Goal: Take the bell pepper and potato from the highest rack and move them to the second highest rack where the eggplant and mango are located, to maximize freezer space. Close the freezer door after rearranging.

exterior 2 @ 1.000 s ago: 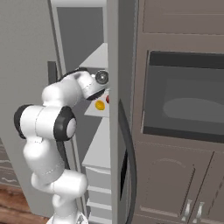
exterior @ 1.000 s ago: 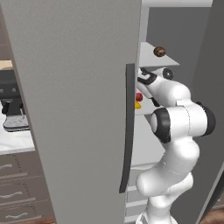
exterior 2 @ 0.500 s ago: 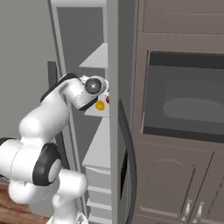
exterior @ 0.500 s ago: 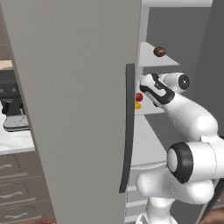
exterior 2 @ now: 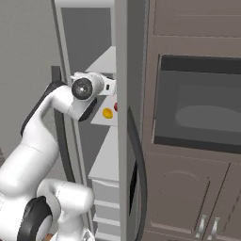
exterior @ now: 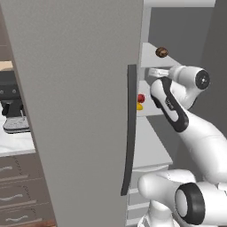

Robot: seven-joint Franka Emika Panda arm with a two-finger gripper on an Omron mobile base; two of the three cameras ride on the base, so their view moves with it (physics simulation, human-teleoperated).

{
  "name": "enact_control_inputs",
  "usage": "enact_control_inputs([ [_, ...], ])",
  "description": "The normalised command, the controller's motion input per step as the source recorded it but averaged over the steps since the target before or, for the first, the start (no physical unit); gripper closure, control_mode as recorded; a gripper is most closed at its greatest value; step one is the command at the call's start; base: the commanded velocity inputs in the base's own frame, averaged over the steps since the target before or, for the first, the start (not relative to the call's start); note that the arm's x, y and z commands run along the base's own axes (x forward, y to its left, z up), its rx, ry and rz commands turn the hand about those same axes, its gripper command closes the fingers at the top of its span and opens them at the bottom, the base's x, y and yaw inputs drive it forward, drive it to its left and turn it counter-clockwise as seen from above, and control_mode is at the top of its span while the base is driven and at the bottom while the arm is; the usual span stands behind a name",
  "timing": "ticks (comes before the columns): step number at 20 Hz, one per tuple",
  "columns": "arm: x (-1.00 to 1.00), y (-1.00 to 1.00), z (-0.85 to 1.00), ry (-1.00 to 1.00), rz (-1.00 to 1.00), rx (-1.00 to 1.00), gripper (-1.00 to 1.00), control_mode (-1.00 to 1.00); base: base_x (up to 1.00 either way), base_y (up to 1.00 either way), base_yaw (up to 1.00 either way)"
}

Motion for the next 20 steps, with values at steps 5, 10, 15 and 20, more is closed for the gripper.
enact_control_inputs([
  [5, -0.14, 0.00, 0.97, 0.00, 0.00, -0.08, -1.00, -1.00, 0.00, 0.00, 0.00],
  [10, 0.22, -0.20, 0.22, 0.07, -0.03, -0.09, -1.00, -1.00, 0.00, 0.00, 0.00],
  [15, 0.36, -0.39, -0.11, 0.08, -0.06, -0.10, -1.00, -1.00, 0.00, 0.00, 0.00],
  [20, 0.41, -0.29, -0.22, 0.10, -0.09, -0.03, -1.00, -1.00, 0.00, 0.00, 0.00],
])
